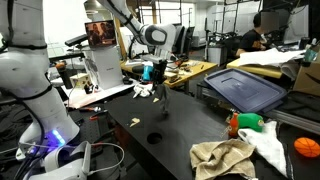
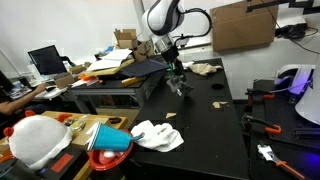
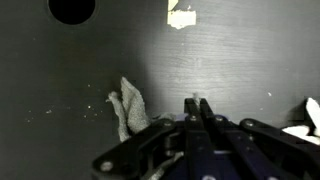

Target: Move the grey towel to the right and unfold it

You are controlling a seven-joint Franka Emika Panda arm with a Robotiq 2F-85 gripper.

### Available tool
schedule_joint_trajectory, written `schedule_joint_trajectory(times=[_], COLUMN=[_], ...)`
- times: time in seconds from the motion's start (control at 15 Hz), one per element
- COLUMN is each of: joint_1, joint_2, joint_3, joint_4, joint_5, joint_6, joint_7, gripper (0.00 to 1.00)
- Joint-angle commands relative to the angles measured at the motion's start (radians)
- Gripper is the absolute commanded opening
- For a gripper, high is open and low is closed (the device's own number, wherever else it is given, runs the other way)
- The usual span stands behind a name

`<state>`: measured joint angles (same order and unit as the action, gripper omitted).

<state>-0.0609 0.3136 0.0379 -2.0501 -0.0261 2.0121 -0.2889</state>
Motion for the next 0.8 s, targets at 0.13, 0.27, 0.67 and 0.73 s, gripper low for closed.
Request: schedule_joint_trajectory(times=[0.13,0.27,0.67,0.73], joint_1=[-0.031,-0.032,-0.048,-0.046], joint_2=[-0.091,-0.073,-0.003,0.015], joint_3=[-0.006,-0.011,-0.009,-0.012], joint_4=[0.104,0.145,0.225,0.242], joint_5=[0.120,0.120,0.148,0.136], joint_6=[-0.266,-0.359,-0.628,-0.654], joint_7=[-0.136,-0.181,-0.380,-0.376], gripper=[0.02,0.02,0.02,0.02])
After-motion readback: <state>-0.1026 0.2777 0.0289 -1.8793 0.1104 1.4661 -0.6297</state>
